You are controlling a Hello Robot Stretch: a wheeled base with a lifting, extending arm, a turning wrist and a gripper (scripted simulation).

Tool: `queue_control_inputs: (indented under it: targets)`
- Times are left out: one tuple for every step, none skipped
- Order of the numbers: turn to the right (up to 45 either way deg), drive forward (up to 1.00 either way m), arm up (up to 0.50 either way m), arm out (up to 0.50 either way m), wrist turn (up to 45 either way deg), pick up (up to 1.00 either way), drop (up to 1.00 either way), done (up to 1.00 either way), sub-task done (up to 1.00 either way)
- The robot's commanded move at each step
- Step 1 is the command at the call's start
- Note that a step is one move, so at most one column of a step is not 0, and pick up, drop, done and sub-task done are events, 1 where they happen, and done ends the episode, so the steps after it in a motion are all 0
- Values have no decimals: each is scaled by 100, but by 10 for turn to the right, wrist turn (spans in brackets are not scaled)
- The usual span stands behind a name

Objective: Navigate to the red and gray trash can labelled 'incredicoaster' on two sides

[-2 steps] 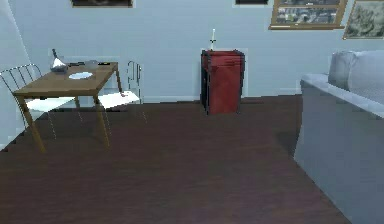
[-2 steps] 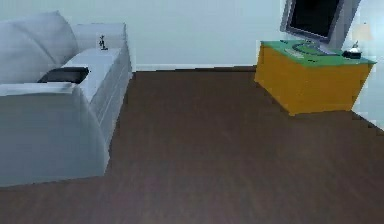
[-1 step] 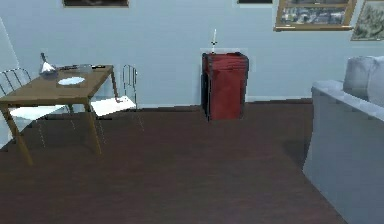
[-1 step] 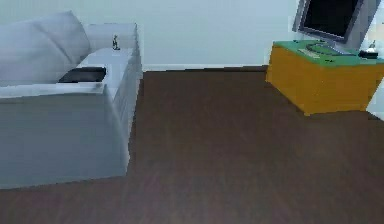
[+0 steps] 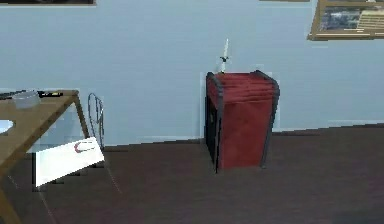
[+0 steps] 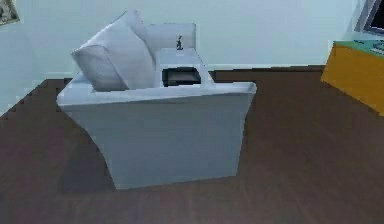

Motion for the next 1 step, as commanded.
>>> queue_control_inputs:
  targets:
    - [30,0,0,0,0,0,0,0,0]
